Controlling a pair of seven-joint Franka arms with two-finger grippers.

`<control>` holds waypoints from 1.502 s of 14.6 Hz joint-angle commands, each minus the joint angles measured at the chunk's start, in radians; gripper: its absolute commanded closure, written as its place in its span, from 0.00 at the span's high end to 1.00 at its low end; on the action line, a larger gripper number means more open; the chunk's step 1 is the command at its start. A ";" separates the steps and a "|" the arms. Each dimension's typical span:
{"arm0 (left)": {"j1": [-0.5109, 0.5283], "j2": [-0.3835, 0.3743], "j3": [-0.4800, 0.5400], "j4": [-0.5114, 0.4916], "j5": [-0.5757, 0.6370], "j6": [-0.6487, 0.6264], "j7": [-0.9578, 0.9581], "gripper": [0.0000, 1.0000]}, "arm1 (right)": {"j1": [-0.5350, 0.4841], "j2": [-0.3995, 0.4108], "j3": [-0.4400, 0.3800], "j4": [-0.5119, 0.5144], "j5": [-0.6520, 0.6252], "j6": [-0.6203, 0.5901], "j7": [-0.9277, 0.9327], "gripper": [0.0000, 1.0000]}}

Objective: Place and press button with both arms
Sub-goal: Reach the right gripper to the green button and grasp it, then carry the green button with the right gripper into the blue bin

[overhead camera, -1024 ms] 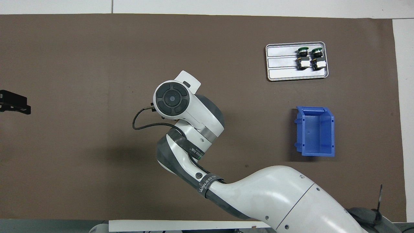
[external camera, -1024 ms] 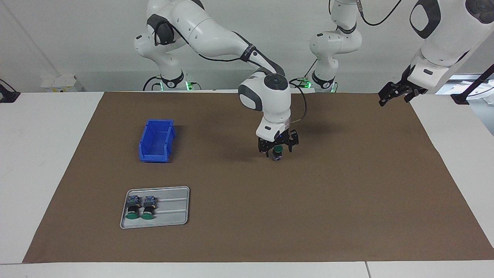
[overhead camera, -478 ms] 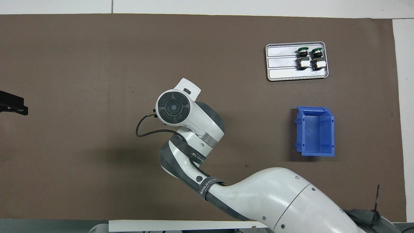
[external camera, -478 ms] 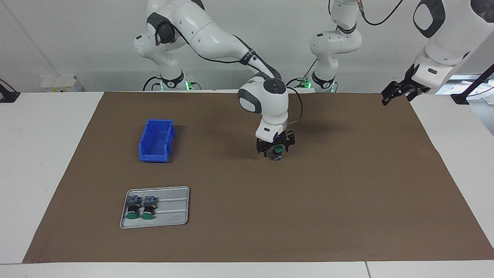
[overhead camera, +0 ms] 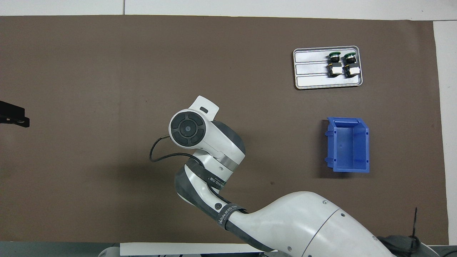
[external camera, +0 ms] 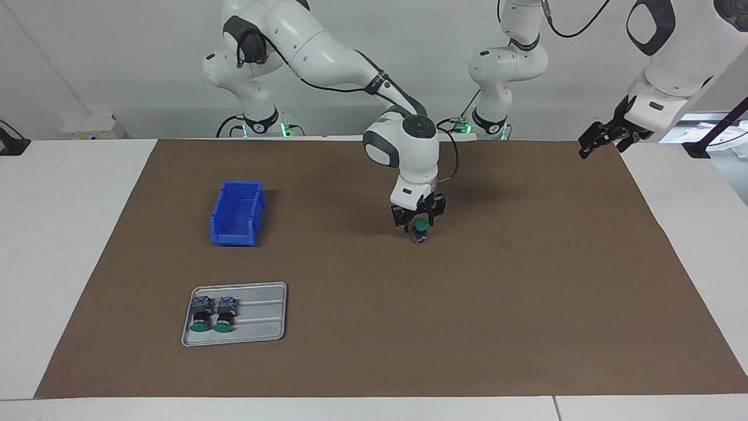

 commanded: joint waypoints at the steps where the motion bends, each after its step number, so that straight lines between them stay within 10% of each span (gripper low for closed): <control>1: -0.003 -0.015 -0.005 -0.006 0.012 -0.015 0.010 0.99 | -0.012 -0.030 0.006 -0.037 -0.013 0.019 -0.012 0.00; 6: 0.007 -0.003 -0.001 0.022 -0.006 -0.012 0.014 0.99 | -0.083 -0.100 0.005 -0.003 -0.014 -0.066 -0.015 0.00; 16: 0.010 0.034 0.000 0.060 0.001 -0.003 0.037 0.99 | -0.623 -0.695 -0.001 -0.558 0.165 -0.108 -0.592 0.00; 22: 0.008 0.026 -0.001 0.048 0.000 -0.012 0.039 1.00 | -0.802 -0.775 -0.007 -0.694 0.279 -0.136 -0.756 0.00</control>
